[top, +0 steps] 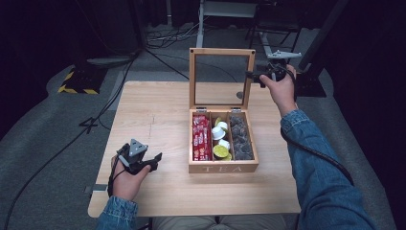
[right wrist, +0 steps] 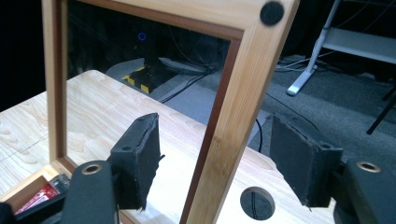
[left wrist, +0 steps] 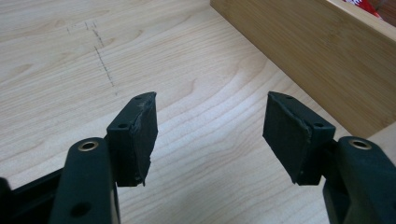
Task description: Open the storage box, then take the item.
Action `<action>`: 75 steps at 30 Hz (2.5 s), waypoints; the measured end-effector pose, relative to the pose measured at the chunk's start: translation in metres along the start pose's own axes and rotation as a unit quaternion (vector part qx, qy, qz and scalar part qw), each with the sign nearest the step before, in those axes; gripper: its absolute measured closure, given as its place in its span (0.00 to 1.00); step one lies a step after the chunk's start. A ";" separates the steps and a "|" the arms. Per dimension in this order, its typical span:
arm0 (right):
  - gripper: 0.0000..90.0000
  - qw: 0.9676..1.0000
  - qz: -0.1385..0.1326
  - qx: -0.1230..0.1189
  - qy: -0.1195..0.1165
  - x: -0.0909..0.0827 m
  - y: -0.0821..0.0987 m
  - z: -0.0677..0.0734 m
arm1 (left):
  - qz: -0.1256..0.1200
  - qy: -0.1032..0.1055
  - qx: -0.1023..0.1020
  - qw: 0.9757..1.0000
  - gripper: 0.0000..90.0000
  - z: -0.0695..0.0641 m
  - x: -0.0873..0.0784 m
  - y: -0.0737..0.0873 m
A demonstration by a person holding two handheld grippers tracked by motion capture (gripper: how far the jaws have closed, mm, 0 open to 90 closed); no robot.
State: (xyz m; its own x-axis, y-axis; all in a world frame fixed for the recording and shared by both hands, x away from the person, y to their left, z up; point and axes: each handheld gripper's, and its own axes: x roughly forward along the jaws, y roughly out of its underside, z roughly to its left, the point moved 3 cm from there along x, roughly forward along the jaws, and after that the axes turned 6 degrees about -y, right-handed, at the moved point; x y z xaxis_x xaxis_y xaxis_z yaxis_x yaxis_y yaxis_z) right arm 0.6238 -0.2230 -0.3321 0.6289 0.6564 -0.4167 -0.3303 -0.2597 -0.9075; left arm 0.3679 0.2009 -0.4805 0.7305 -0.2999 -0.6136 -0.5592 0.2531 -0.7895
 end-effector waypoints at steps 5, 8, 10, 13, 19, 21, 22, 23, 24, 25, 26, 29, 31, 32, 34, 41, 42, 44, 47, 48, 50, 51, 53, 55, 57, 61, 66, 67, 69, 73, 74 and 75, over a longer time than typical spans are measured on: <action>0.43 1.000 0.005 -0.011 -0.004 -0.014 -0.001 0.007 | 0.002 0.001 -0.002 1.000 0.39 0.002 0.003 -0.004; 0.45 1.000 0.000 -0.011 -0.012 -0.022 -0.001 0.014 | 0.003 0.002 0.000 1.000 0.39 0.002 0.006 -0.006; 0.45 1.000 -0.004 -0.010 -0.019 -0.028 -0.001 0.019 | 0.003 0.004 0.002 1.000 0.38 0.001 0.008 -0.007; 0.44 0.999 -0.008 -0.013 -0.034 -0.036 -0.001 0.029 | 0.007 0.007 0.007 1.000 0.39 -0.001 0.010 -0.008; 0.37 0.998 -0.017 -0.021 -0.057 -0.051 0.002 0.054 | 0.013 0.010 0.013 1.000 0.39 -0.004 0.012 -0.008; 0.25 0.998 -0.017 -0.025 -0.055 -0.055 0.004 0.063 | 0.019 0.013 0.019 1.000 0.37 -0.005 0.011 -0.007; 0.22 0.998 -0.017 -0.028 -0.054 -0.056 0.005 0.066 | 0.020 0.013 0.026 0.999 0.36 -0.006 0.010 -0.007; 0.22 0.998 -0.018 -0.033 -0.055 -0.057 0.006 0.070 | 0.021 0.014 0.033 0.999 0.36 -0.007 0.010 -0.007; 0.24 0.997 -0.019 -0.036 -0.061 -0.059 0.007 0.074 | 0.024 0.015 0.035 0.999 0.35 -0.008 0.009 -0.006; 0.24 0.997 -0.019 -0.036 -0.066 -0.060 0.008 0.077 | 0.028 0.016 0.036 0.999 0.35 -0.008 0.008 -0.005; 0.22 0.997 -0.020 -0.039 -0.069 -0.061 0.009 0.080 | 0.029 0.015 0.035 0.999 0.35 -0.008 0.008 -0.005; 0.21 0.996 -0.022 -0.046 -0.075 -0.063 0.012 0.089 | 0.039 0.013 0.031 0.999 0.34 -0.006 0.009 0.001; 0.25 0.995 -0.028 -0.050 -0.083 -0.062 0.013 0.096 | 0.043 0.013 0.027 0.999 0.34 -0.005 0.010 0.004; 0.27 0.994 -0.035 -0.058 -0.085 -0.063 0.014 0.100 | 0.045 0.013 0.026 0.999 0.33 -0.005 0.009 0.005; 0.31 0.993 -0.036 -0.065 -0.096 -0.064 0.015 0.108 | 0.048 0.010 0.026 0.998 0.33 -0.004 0.009 0.008; 0.49 0.989 -0.008 -0.070 -0.132 -0.059 0.024 0.135 | 0.054 0.004 0.025 0.998 0.33 -0.005 0.008 0.018; 0.49 0.988 -0.003 -0.069 -0.138 -0.056 0.027 0.140 | 0.056 0.003 0.026 0.998 0.33 -0.005 0.008 0.019; 0.50 0.987 0.003 -0.071 -0.142 -0.053 0.029 0.144 | 0.059 0.002 0.027 0.998 0.33 -0.005 0.009 0.023; 0.51 0.987 0.009 -0.079 -0.142 -0.049 0.032 0.153 | 0.064 -0.002 0.025 0.998 0.33 -0.005 0.011 0.027; 0.52 0.986 0.011 -0.081 -0.144 -0.048 0.033 0.156 | 0.064 -0.002 0.025 0.998 0.33 -0.005 0.011 0.028; 0.51 0.985 0.014 -0.079 -0.151 -0.044 0.035 0.162 | 0.062 -0.006 0.027 0.998 0.33 -0.003 0.012 0.030; 0.50 0.985 0.015 -0.080 -0.152 -0.042 0.037 0.164 | 0.063 -0.007 0.023 0.998 0.33 -0.003 0.012 0.031; 0.50 0.984 0.018 -0.083 -0.157 -0.038 0.039 0.169 | 0.061 -0.010 0.024 0.998 0.33 -0.001 0.013 0.032; 0.50 0.984 0.031 -0.073 -0.157 -0.035 0.042 0.173 | 0.062 -0.010 0.023 0.998 0.33 0.000 0.014 0.033; 0.49 0.984 0.037 -0.076 -0.158 -0.031 0.045 0.177 | 0.062 -0.012 0.022 0.998 0.33 0.000 0.015 0.034; 0.49 0.983 0.056 -0.081 -0.155 -0.024 0.052 0.186 | 0.060 -0.011 0.027 0.998 0.31 0.001 0.018 0.034; 0.49 0.981 0.075 -0.082 -0.156 -0.015 0.062 0.196 | 0.062 -0.007 0.029 0.998 0.31 0.002 0.022 0.036; 0.49 0.981 0.078 -0.082 -0.157 -0.013 0.064 0.197 | 0.065 -0.011 0.027 0.997 0.30 0.002 0.023 0.037; 0.48 0.981 0.081 -0.081 -0.158 -0.010 0.067 0.199 | 0.063 -0.015 0.024 0.998 0.28 0.003 0.024 0.037; 0.48 0.980 0.093 -0.079 -0.159 -0.005 0.072 0.203 | 0.062 -0.016 0.021 0.998 0.27 0.003 0.024 0.037; 0.48 0.979 0.097 -0.078 -0.159 -0.003 0.074 0.203 | 0.064 -0.016 0.024 0.998 0.27 0.003 0.024 0.037; 0.48 0.979 0.100 -0.077 -0.159 -0.002 0.075 0.204 | 0.065 -0.014 0.022 0.998 0.27 0.003 0.024 0.037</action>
State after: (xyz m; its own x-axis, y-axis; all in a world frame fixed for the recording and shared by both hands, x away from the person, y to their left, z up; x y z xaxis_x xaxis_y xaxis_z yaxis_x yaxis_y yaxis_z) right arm 0.4544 -0.0993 -0.3887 0.3036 0.7630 -0.5706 -0.2989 -0.4924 -0.8174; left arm 0.3666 0.2060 -0.5244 0.6633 -0.2367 -0.7099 -0.6326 0.3294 -0.7009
